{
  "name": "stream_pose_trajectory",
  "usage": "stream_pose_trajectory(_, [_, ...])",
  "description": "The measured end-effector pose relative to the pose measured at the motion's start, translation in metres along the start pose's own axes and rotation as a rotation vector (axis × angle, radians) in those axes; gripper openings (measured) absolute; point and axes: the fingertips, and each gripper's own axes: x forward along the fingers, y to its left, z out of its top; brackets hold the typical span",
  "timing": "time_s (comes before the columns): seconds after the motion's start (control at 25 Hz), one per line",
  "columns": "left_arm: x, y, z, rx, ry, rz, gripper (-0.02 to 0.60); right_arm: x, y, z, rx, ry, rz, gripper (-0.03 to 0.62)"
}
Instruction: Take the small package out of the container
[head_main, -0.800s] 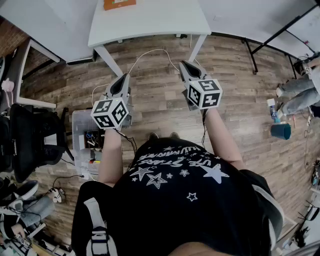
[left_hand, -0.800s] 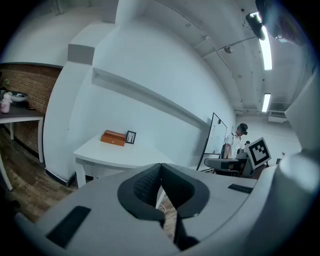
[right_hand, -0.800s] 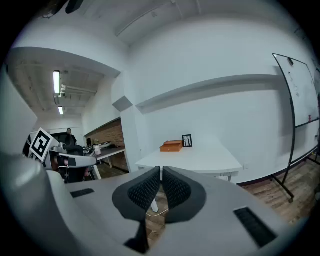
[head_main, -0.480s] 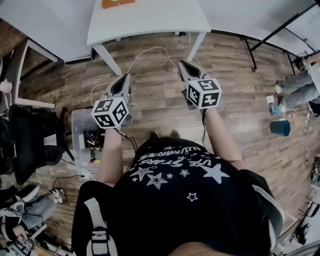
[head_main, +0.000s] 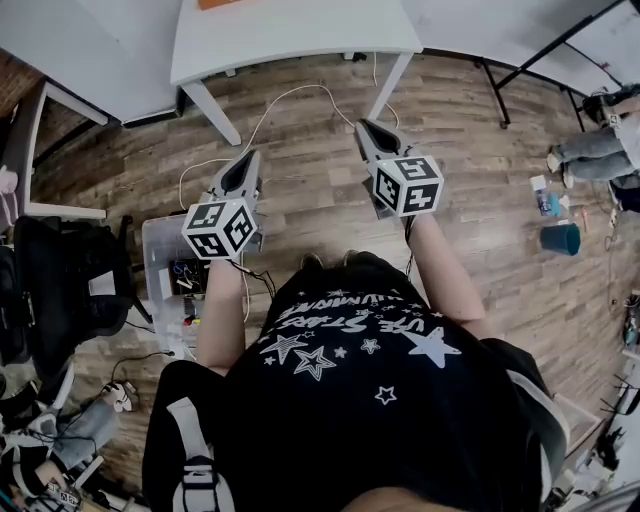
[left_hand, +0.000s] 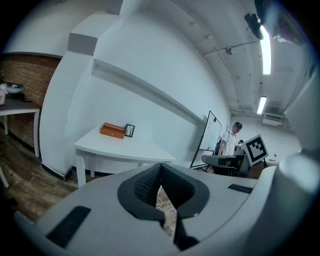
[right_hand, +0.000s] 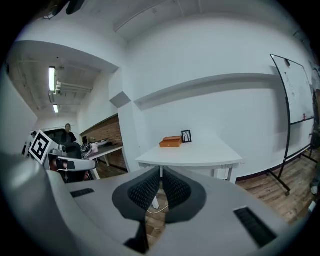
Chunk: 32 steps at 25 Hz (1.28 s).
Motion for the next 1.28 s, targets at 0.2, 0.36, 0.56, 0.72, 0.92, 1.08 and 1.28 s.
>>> stream_pose_trajectory(0.2, [-0.009, 0.021, 0.003, 0.003, -0.019, 0.004, 0.020, 0.004, 0.009, -0.007, 0.007, 0.003, -0.019, 0.052])
stream_pose_trajectory(0.36, [-0.006, 0.032, -0.002, -0.016, -0.006, 0.014, 0.019, 0.012, 0.007, -0.010, 0.011, 0.016, -0.018, 0.052])
stream_pose_trajectory(0.56, [0.012, 0.047, -0.003, -0.014, 0.018, 0.042, 0.020, 0.038, -0.005, -0.010, 0.026, 0.029, -0.007, 0.052])
stream_pose_trajectory(0.72, [0.033, 0.057, 0.003, 0.000, 0.021, 0.067, 0.020, 0.071, -0.017, -0.009, 0.035, 0.039, 0.034, 0.052])
stream_pose_trajectory(0.92, [0.077, 0.082, 0.021, 0.026, 0.008, 0.127, 0.020, 0.125, -0.050, 0.001, 0.046, 0.045, 0.062, 0.052])
stream_pose_trajectory(1.08, [0.125, 0.105, 0.040, 0.032, 0.015, 0.152, 0.020, 0.173, -0.083, 0.020, 0.059, 0.039, 0.071, 0.052])
stream_pose_trajectory(1.28, [0.193, 0.116, 0.068, 0.038, 0.017, 0.146, 0.020, 0.224, -0.139, 0.060, 0.060, 0.000, 0.060, 0.052])
